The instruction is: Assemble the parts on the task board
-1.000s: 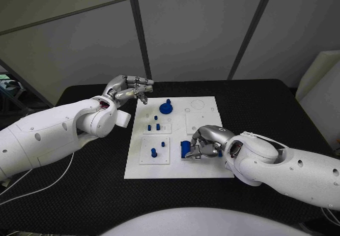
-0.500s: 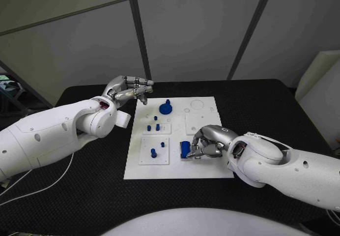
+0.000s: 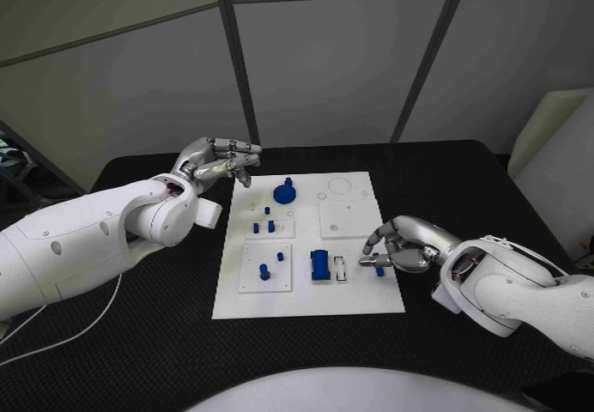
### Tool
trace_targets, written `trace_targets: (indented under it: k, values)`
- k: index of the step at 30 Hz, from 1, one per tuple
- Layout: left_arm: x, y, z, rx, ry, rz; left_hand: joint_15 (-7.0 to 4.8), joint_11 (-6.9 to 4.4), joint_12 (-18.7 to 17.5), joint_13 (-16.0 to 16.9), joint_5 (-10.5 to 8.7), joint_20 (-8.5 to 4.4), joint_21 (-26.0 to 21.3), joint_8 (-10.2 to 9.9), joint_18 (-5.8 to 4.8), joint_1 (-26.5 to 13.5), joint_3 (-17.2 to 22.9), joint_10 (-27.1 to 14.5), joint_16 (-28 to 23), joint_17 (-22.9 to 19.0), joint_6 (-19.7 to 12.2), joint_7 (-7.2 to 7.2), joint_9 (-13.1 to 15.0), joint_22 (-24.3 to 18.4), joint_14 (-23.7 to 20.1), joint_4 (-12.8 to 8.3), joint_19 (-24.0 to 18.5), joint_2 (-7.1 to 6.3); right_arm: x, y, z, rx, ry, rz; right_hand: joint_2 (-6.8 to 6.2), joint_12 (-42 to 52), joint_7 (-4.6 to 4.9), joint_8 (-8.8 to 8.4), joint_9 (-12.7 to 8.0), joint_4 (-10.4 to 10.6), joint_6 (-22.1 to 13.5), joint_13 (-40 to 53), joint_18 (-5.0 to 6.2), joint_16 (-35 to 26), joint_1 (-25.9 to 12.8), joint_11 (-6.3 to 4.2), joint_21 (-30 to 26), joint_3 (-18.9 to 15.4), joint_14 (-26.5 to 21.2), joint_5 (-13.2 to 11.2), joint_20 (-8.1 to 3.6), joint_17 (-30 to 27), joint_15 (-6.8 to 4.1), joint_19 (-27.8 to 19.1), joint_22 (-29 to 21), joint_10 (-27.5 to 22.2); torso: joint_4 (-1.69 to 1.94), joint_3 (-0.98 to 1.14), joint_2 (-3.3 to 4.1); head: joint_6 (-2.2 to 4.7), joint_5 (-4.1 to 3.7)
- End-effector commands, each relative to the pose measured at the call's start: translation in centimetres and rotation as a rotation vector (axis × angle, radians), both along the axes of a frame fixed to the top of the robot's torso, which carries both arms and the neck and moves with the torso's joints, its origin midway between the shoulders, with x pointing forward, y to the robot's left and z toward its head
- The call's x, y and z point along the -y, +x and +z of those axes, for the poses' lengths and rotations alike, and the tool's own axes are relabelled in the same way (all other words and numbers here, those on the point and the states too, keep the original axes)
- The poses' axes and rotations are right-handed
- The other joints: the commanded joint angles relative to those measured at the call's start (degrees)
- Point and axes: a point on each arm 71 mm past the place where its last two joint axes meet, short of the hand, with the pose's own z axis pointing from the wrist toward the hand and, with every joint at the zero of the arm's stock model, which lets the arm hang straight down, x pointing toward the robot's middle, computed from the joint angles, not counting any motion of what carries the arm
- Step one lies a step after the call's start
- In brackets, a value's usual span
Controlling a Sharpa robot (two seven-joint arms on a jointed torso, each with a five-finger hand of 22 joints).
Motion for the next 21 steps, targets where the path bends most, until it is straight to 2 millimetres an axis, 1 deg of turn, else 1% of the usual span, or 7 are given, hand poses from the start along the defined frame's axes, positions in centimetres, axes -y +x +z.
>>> trace_targets:
  k: [1,2,5,7,9,14,21]
  values:
    - [0.2,0.0,0.2,0.016,-0.006,-0.007,0.18,0.09,0.2,0.1,0.0,-0.03,-0.3,0.4,-0.65,-0.4,0.0,-0.4,0.1,-0.1,-0.4,0.08,-0.1,0.0,-0.4,0.3,-0.3,-0.06,1.1,0.2,-0.1,0.007,-0.06,-0.053,0.86,-1.9,0.17,-1.89,-1.1,-0.5,1.2,-10.6,0.36,-0.6,1.0,-0.07,-0.6,0.3,4.3,0.7,0.15,7.6,0.48,-0.4,-0.4,-0.9,-0.24,0.04,0.06,0.21,-0.7]
    - [0.2,0.0,0.2,0.016,-0.006,-0.007,0.18,0.09,0.2,0.1,0.0,-0.03,-0.3,0.4,-0.65,-0.4,0.0,-0.4,0.1,-0.1,-0.4,0.08,-0.1,0.0,-0.4,0.3,-0.3,-0.06,1.3,0.2,-0.1,0.008,-0.075,-0.058,0.82,-2.8,0.21,-2.54,-1.5,-0.4,1.6,-11.3,0.4,-0.8,1.2,-0.03,-0.8,0.2,4.2,0.7,0.18,7.3,0.48,-0.5,-0.6,-1.2,-0.15,0.06,0.08,0.26,-1.07]
    - [0.2,-0.1,0.2,0.017,-0.007,-0.009,0.18,0.09,0.2,0.1,0.0,-0.03,-0.3,0.4,-0.65,-0.4,0.0,-0.4,0.1,-0.1,-0.4,0.08,-0.1,0.0,-0.4,0.3,-0.3,-0.06,2.1,0.4,-0.3,0.018,-0.139,-0.087,0.4,-4.2,0.28,-4.47,-2.8,-0.6,2.5,-12.4,0.47,-1.0,1.9,-0.01,-1.1,-0.2,4.2,3.1,0.2,7.0,0.51,-0.6,-0.9,-1.5,-0.04,0.1,0.16,0.37,-1.91]
    - [0.2,-0.1,0.1,0.016,-0.006,-0.008,0.18,0.09,0.2,0.1,0.0,-0.03,-0.3,0.4,-0.65,-0.4,0.0,-0.4,0.1,-0.1,-0.4,0.08,-0.1,0.0,-0.4,0.3,-0.3,-0.06,2.3,0.5,-0.4,0.032,-0.174,-0.099,0.1,-4.3,0.23,-5.0,-3.2,-0.5,3.1,-12.4,0.46,-1.1,1.9,-0.05,-1.1,-0.5,4.2,3.7,0.21,7.0,0.5,-0.6,-0.9,-1.3,-0.09,0.16,0.15,0.44,-2.18]
    - [0.2,-0.2,0.1,0.016,-0.006,-0.008,0.18,0.09,0.2,0.1,0.0,-0.03,-0.3,0.4,-0.65,-0.4,0.0,-0.4,0.1,-0.1,-0.4,0.08,-0.1,0.0,-0.4,0.3,-0.3,-0.06,2.4,0.5,-0.4,0.042,-0.199,-0.107,-0.23,-4.3,0.15,-5.34,-3.5,-0.3,3.8,-12.5,0.45,-1.1,1.7,-0.11,-1.1,-0.9,4.2,3.9,0.18,7.0,0.46,-0.5,-0.9,-1.2,-0.09,0.1,0.07,0.39,-2.39]
    - [0.1,-0.2,0.0,0.016,-0.006,-0.008,0.17,0.07,0.2,0.1,0.0,-0.02,-0.3,0.4,-0.64,-0.4,0.0,-0.4,0.1,-0.1,-0.4,0.06,-0.1,0.0,-0.4,0.3,-0.3,-0.04,2.6,0.6,-0.5,0.045,-0.26,-0.116,-1.04,-4.2,-0.09,-5.83,-3.9,0.4,5.2,-12.3,0.39,-1.1,0.8,-0.28,-1.0,-1.8,4.2,3.9,0.09,7.1,0.33,-0.3,-0.7,-0.8,0.08,-0.05,0.08,0.34,-2.86]
    - [0.1,-0.3,0.0,0.016,-0.006,-0.008,0.17,0.07,0.2,0.1,0.0,-0.02,-0.3,0.4,-0.64,-0.4,0.0,-0.4,0.1,-0.1,-0.4,0.06,-0.1,0.0,-0.4,0.3,-0.3,-0.04,2.3,0.7,-0.9,0.031,-0.299,-0.111,-1.74,-4.1,-0.17,-6.32,-4.2,1.1,5.8,-12.2,0.37,-1.1,-0.1,-0.33,-1.0,-2.7,4.3,3.9,0.01,7.1,0.26,-0.2,-0.6,-0.5,0.06,0.01,0.09,0.14,-2.75]
